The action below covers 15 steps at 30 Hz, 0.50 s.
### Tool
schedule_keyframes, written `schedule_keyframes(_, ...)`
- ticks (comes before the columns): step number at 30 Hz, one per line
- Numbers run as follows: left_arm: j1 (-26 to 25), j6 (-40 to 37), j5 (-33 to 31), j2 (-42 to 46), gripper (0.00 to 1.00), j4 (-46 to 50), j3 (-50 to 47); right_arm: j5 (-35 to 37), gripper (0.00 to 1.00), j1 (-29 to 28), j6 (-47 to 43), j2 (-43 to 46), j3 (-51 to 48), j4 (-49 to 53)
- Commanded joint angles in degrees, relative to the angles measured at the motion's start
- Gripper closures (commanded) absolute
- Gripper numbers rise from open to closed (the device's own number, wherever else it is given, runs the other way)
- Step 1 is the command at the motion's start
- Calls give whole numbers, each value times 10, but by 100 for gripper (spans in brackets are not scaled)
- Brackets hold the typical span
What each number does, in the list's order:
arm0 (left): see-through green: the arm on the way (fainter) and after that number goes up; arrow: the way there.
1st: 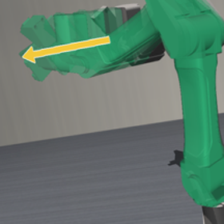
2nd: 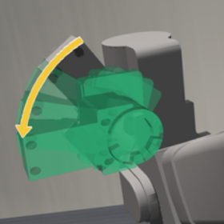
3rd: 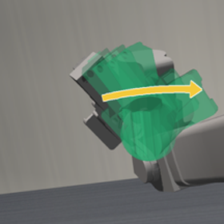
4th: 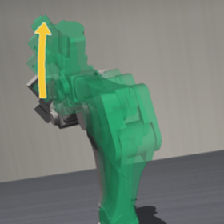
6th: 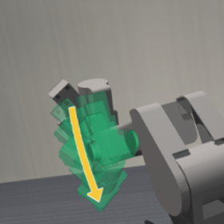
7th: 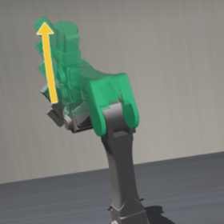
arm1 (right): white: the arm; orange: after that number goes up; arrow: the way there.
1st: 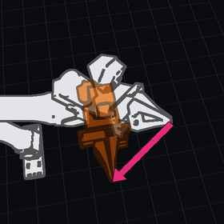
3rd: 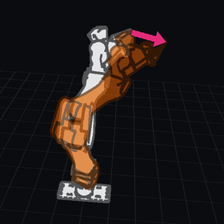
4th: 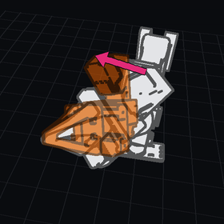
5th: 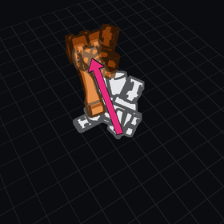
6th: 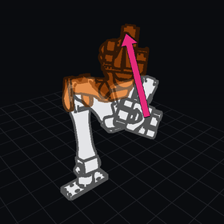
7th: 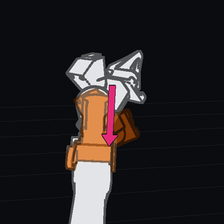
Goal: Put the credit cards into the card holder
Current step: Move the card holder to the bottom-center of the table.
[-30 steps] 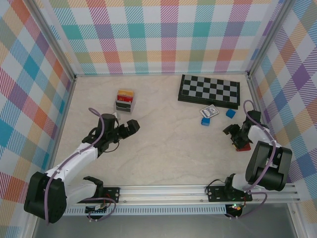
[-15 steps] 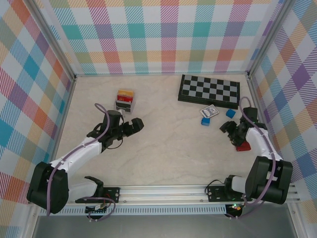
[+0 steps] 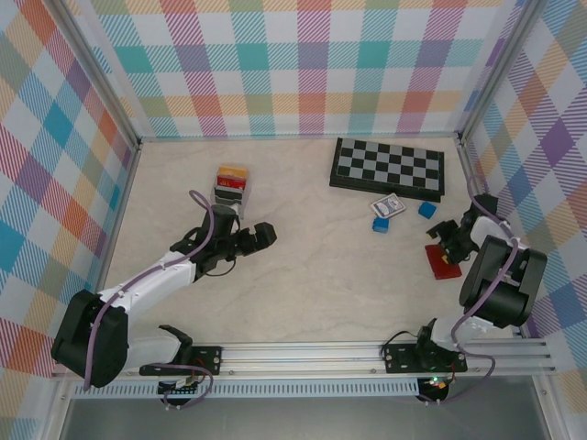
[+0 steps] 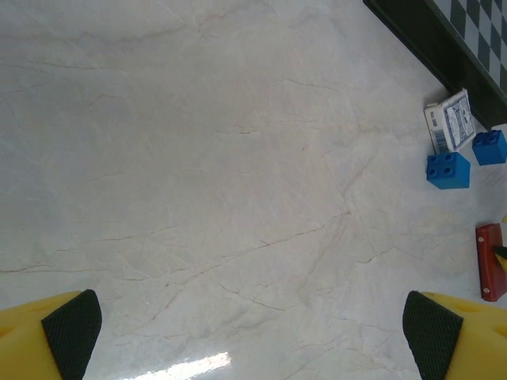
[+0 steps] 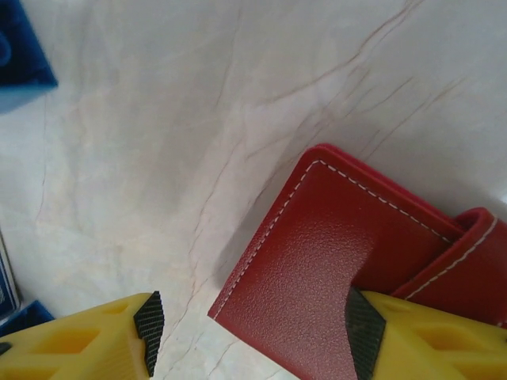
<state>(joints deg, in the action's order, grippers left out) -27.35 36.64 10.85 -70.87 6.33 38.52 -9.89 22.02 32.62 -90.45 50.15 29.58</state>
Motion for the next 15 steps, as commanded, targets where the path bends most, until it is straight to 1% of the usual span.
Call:
schedule_keyframes(1, -7, 0, -17, 11, 0, 3, 13, -74, 35, -61, 30, 8, -45, 34)
schedule_keyframes(3, -7, -1, -18, 8, 0, 2, 16, -87, 34, -110, 53, 31, -64, 36)
schedule_keyframes(5, -7, -2, -17, 4, 0, 4, 21, -82, 34, -163, 86, 57, -79, 38)
schedule_keyframes(8, -7, -2, -11, -7, 0, 3, 25, -81, 34, -244, 169, 98, -106, 15)
schedule_keyframes(10, -7, 0, -7, -14, 0, 1, 25, -100, 35, -297, 224, 117, -121, -16)
schedule_keyframes(12, -8, 3, 1, -21, 0, 0, 26, -109, 35, -338, 224, 132, -105, -22)
schedule_keyframes(13, -8, 4, 4, -23, 0, 2, 27, -99, 35, -351, 204, 140, -84, 1)
schedule_keyframes(14, -10, 5, 5, -23, 0, 2, 26, -79, 35, -356, 174, 146, -64, 32)
schedule_keyframes(15, -12, 7, 8, -24, 0, 2, 26, -41, 35, -356, 139, 151, -40, 72)
